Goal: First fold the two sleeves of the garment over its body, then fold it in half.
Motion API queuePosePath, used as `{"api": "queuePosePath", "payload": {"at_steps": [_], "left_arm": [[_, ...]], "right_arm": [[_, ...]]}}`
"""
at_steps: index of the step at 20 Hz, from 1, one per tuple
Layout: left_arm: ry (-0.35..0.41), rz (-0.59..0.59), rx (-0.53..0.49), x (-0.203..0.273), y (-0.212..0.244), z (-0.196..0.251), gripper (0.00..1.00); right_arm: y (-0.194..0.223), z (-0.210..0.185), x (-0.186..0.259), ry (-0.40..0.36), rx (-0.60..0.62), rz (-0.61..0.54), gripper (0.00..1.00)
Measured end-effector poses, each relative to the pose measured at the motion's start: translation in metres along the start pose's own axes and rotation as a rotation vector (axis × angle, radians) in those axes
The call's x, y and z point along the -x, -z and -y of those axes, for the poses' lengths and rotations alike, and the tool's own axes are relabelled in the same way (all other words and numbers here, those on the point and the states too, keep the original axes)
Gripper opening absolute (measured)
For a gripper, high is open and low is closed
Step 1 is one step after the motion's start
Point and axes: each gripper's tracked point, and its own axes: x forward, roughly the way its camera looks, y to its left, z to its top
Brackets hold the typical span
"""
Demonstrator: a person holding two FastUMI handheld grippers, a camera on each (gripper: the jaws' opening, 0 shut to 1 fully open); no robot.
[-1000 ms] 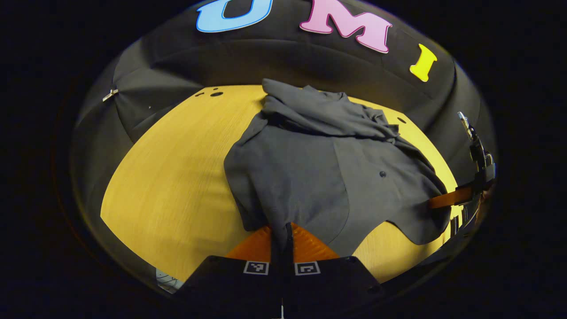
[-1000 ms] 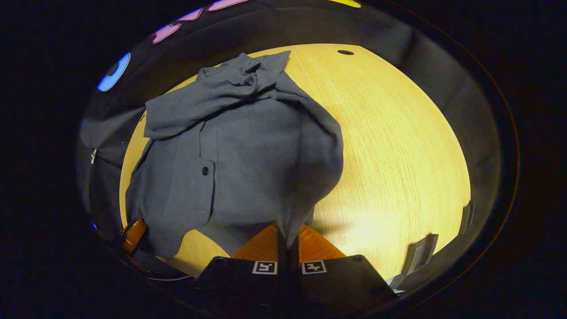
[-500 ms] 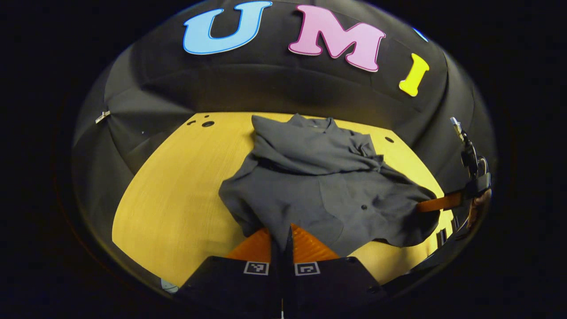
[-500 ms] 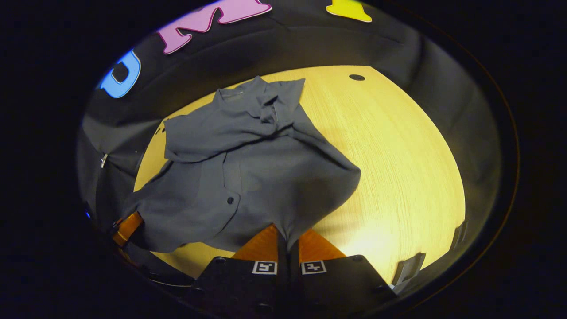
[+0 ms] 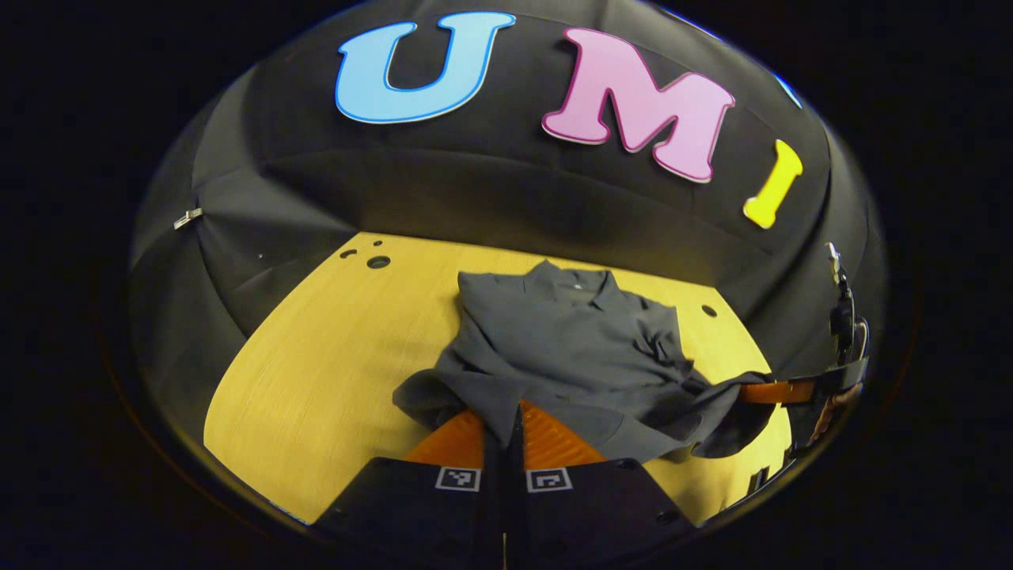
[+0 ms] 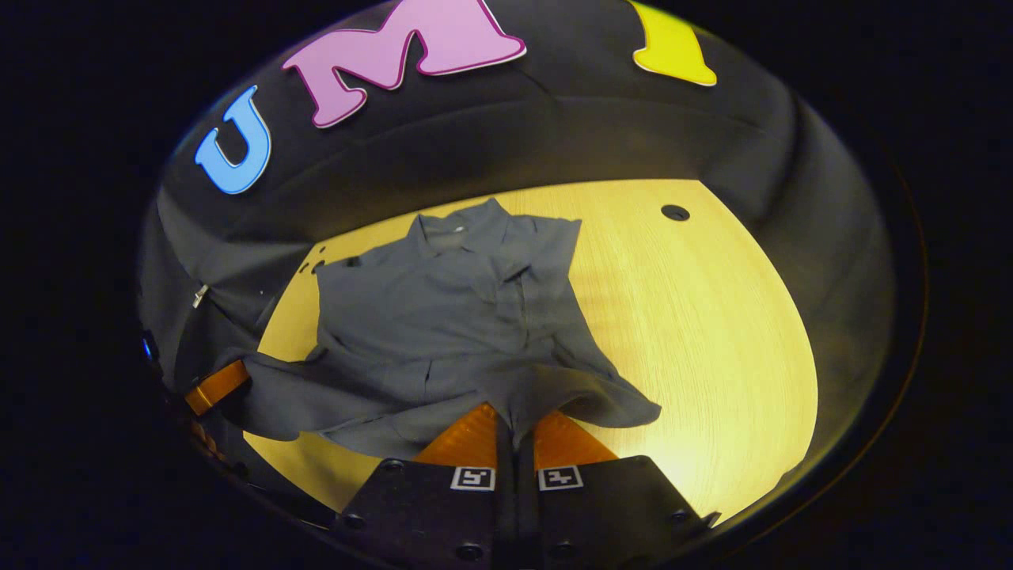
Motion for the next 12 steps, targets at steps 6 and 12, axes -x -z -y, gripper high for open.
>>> {"api": "queuePosePath", "payload": {"at_steps": [6,12], "left_arm": [[0.02,0.069,-0.025,-0.04,-0.062,0.017,0.07],[0.03,0.109,-0.065,-0.102,-0.104,0.016,0.07]], "right_arm": [[-0.058,-0.001,-0.03,-0.034,0.009,0.049,0.05],[-0.116,0.005,-0.068,-0.018,-0.02,0.119,0.05]]}}
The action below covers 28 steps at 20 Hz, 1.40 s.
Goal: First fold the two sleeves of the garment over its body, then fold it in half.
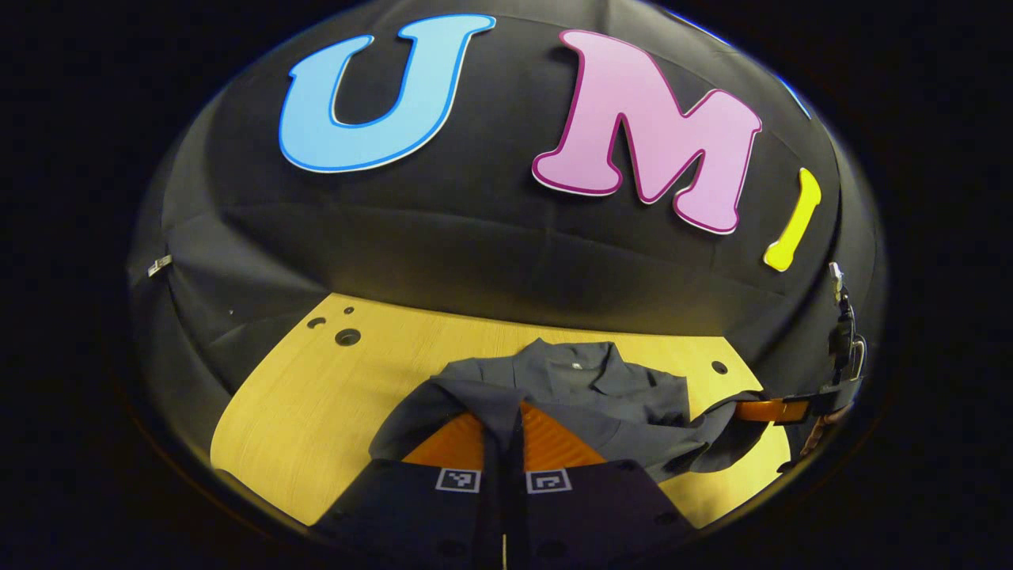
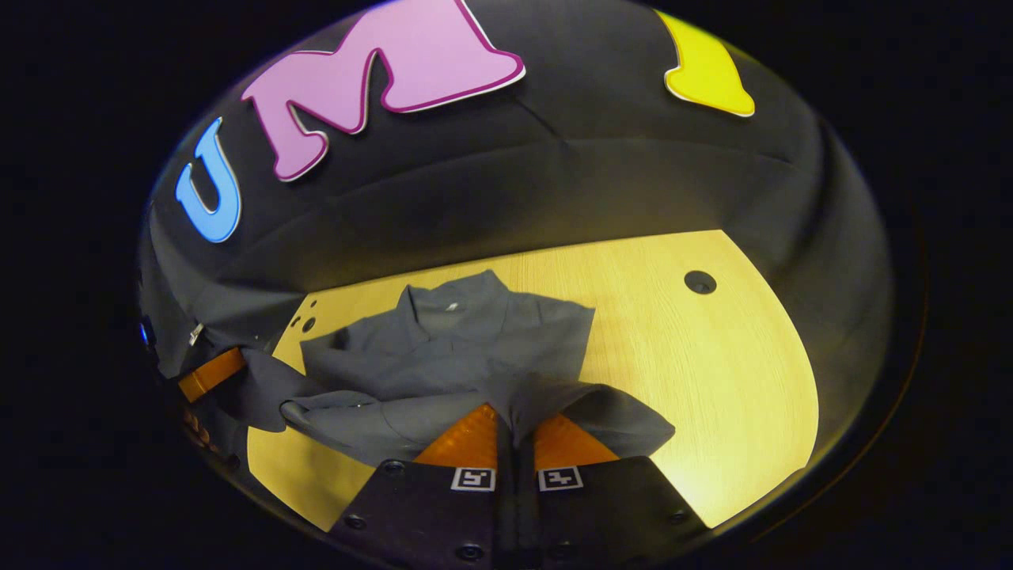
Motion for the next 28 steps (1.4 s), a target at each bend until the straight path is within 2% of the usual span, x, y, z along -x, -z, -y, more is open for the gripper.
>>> {"api": "queuePosePath", "payload": {"at_steps": [4,7,8,10,11,16,18,20,21,24,25,26,27,28], "left_arm": [[0.007,0.016,-0.038,-0.053,-0.006,-0.007,0.07],[-0.016,0.041,-0.09,-0.093,-0.003,-0.015,0.06],[-0.022,0.048,-0.099,-0.104,-0.002,-0.016,0.1],[-0.022,0.061,-0.101,-0.125,0.0,-0.017,0.05],[-0.02,0.065,-0.097,-0.134,0.003,-0.017,0.1],[-0.014,0.064,-0.072,-0.163,0.018,-0.014,0.14],[-0.018,0.052,-0.079,-0.171,0.025,-0.012,0.2],[-0.031,0.026,-0.089,-0.171,0.031,-0.009,0.3],[-0.033,0.011,-0.095,-0.167,0.033,-0.006,0.37],[-0.037,0.006,-0.105,-0.146,0.026,0.004,0.67],[-0.032,0.013,-0.106,-0.137,0.02,0.005,0.87],[-0.015,0.019,-0.107,-0.127,0.014,0.01,0.86],[-0.01,0.032,-0.111,-0.115,0.008,0.012,0.89],[-0.025,0.048,-0.12,-0.104,0.0,0.009,0.91]], "right_arm": [[-0.027,0.002,-0.039,0.013,-0.022,0.039,0.05],[-0.042,0.0,-0.072,0.017,0.003,0.073,0.05],[-0.044,0.001,-0.084,0.02,0.02,0.073,0.05],[-0.046,0.0,-0.105,0.02,0.043,0.08,0.05],[-0.046,0.001,-0.113,0.025,0.052,0.08,0.05],[-0.035,0.008,-0.141,0.029,0.018,0.058,0.05],[-0.033,0.016,-0.145,0.047,0.002,0.044,0.07],[-0.029,0.016,-0.15,0.05,-0.007,0.035,0.17],[-0.028,0.019,-0.15,0.059,0.005,0.033,0.19],[-0.032,0.026,-0.13,0.081,0.042,0.032,0.54],[-0.035,0.029,-0.121,0.087,0.034,0.038,0.66],[-0.041,0.029,-0.111,0.086,0.016,0.053,0.79],[-0.046,0.029,-0.102,0.092,0.0,0.066,0.93],[-0.049,0.033,-0.091,0.101,-0.009,0.081,1.0]]}}
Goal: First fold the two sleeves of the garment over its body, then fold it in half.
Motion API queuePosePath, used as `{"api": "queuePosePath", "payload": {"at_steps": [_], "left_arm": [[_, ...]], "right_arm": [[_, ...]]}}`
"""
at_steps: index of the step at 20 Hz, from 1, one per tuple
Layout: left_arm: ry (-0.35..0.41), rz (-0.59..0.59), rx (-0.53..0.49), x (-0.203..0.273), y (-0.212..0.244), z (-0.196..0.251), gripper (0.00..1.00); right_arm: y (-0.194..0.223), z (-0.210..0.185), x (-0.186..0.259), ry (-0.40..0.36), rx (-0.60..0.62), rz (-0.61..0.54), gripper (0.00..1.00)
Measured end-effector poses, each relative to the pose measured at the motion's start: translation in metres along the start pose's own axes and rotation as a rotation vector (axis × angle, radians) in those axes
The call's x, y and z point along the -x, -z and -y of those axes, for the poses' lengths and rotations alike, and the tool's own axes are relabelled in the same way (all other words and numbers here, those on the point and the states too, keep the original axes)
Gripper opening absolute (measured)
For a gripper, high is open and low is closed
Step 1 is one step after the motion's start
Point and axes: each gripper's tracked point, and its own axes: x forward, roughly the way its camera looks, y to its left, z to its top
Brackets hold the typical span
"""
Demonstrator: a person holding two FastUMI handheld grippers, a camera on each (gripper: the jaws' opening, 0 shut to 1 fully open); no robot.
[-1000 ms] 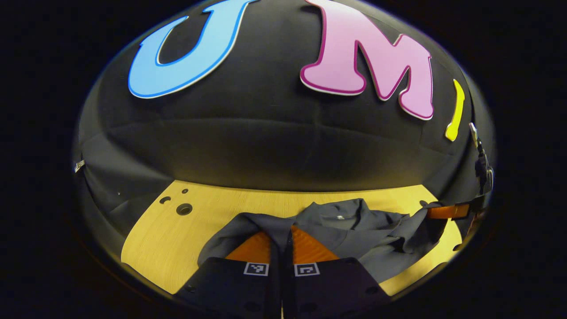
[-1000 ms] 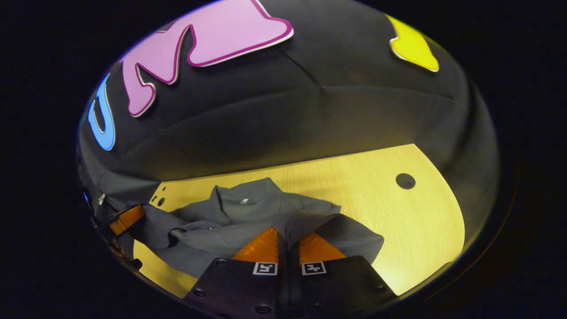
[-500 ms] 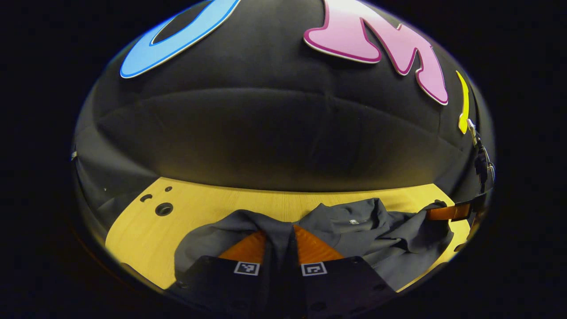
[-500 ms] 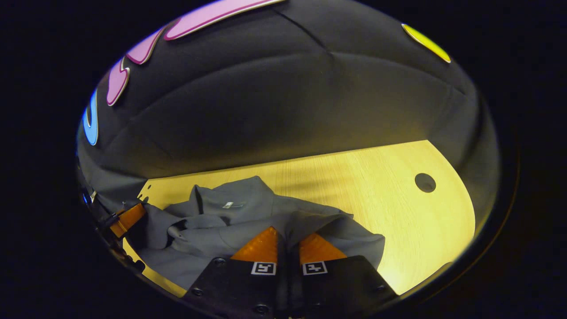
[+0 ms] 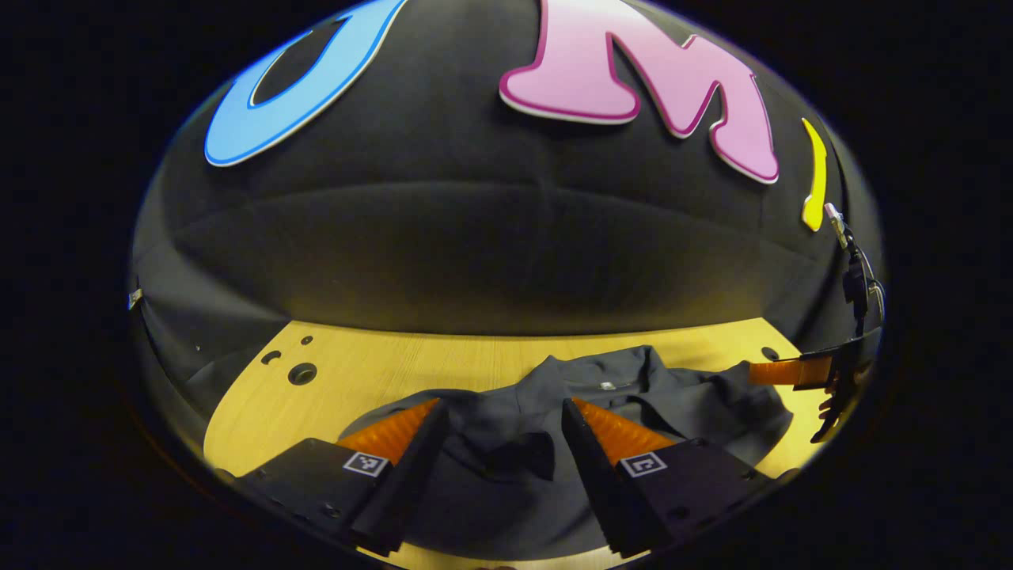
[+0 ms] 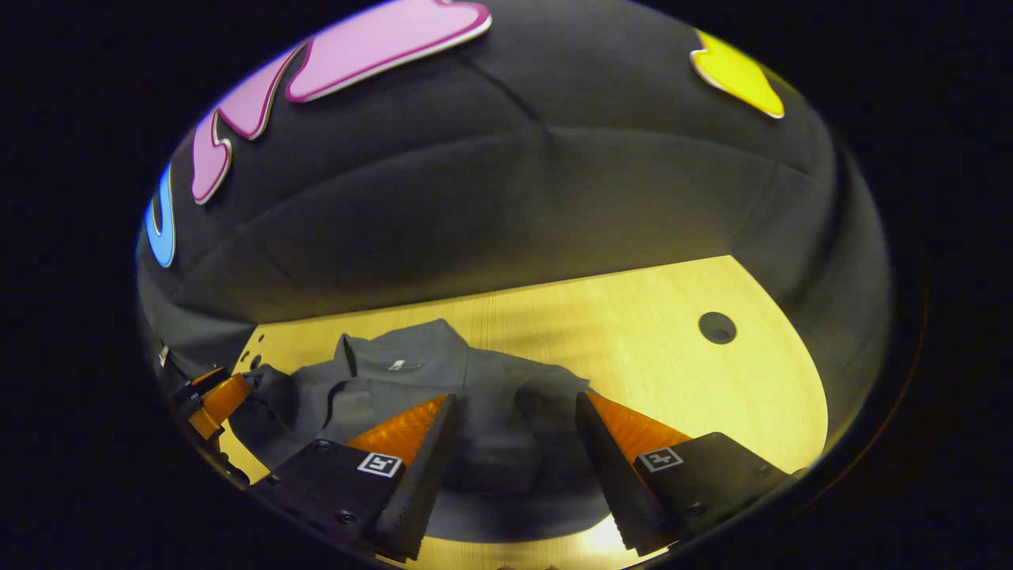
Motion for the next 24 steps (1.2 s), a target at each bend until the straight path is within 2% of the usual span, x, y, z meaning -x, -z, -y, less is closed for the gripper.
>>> {"api": "queuePosePath", "payload": {"at_steps": [1,2,5,7,13,16,20,24], "left_arm": [[-0.01,0.015,-0.003,0.012,-0.008,-0.003,0.96],[-0.008,0.03,0.006,0.026,-0.016,-0.004,0.97],[0.01,0.094,0.042,0.075,-0.04,-0.006,0.97],[-0.009,0.157,0.047,0.112,-0.055,-0.016,0.96],[-0.042,0.292,0.037,0.232,-0.073,-0.039,0.96],[-0.055,0.376,0.023,0.292,-0.077,-0.045,0.96],[-0.031,0.407,0.041,0.358,-0.065,-0.039,0.97],[-0.022,0.475,0.088,0.408,-0.043,-0.042,0.96]], "right_arm": [[-0.006,0.006,0.016,0.013,-0.004,0.019,0.94],[-0.011,0.009,0.033,0.026,-0.004,0.04,1.0],[-0.018,0.019,0.081,0.088,0.001,0.103,0.99],[-0.018,0.025,0.117,0.128,0.012,0.132,0.99],[-0.005,0.027,0.222,0.182,0.002,0.255,0.98],[0.004,0.016,0.271,0.181,0.01,0.323,0.98],[0.017,-0.004,0.33,0.171,0.037,0.406,0.99],[0.035,-0.033,0.386,0.101,0.063,0.509,0.98]]}}
